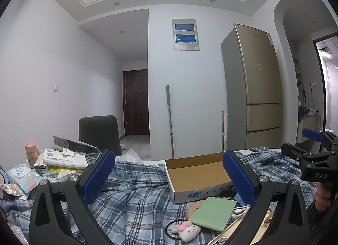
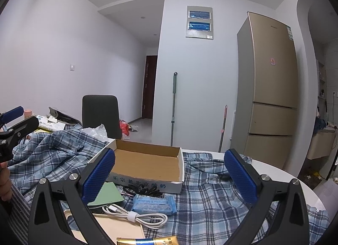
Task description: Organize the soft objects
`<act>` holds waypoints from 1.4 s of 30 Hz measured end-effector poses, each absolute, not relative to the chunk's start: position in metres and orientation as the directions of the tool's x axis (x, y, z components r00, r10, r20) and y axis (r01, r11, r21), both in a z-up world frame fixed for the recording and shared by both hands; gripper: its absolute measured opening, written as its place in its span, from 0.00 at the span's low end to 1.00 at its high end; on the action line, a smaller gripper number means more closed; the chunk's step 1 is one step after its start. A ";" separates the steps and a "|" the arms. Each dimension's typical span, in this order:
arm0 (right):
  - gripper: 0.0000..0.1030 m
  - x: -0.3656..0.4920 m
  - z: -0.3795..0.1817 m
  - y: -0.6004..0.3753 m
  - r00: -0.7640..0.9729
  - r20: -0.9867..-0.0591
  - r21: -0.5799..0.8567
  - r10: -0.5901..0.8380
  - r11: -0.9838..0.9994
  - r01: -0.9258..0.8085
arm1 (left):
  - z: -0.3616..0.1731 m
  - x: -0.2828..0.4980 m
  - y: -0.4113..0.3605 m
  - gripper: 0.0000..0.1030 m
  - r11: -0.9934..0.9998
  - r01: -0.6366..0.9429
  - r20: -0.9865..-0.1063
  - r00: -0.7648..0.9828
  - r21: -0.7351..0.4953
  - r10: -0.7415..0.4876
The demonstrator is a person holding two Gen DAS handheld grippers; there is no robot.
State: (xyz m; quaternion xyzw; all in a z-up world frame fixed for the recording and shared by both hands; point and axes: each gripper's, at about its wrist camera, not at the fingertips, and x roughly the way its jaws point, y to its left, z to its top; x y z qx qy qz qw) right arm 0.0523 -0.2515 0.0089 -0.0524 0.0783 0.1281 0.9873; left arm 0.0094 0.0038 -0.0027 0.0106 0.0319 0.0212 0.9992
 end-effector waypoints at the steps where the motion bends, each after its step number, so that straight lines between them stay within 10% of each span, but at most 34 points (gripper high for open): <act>1: 1.00 0.052 0.008 -0.251 0.955 -0.166 -0.084 0.244 0.962 -0.261 | -0.003 0.008 0.003 1.00 0.999 -0.042 -0.064 0.997 0.024 0.043; 42: 1.00 0.060 0.006 -0.248 0.949 -0.205 -0.084 0.240 0.962 -0.261 | -0.006 0.010 0.007 1.00 1.000 -0.017 -0.090 0.996 -0.003 0.017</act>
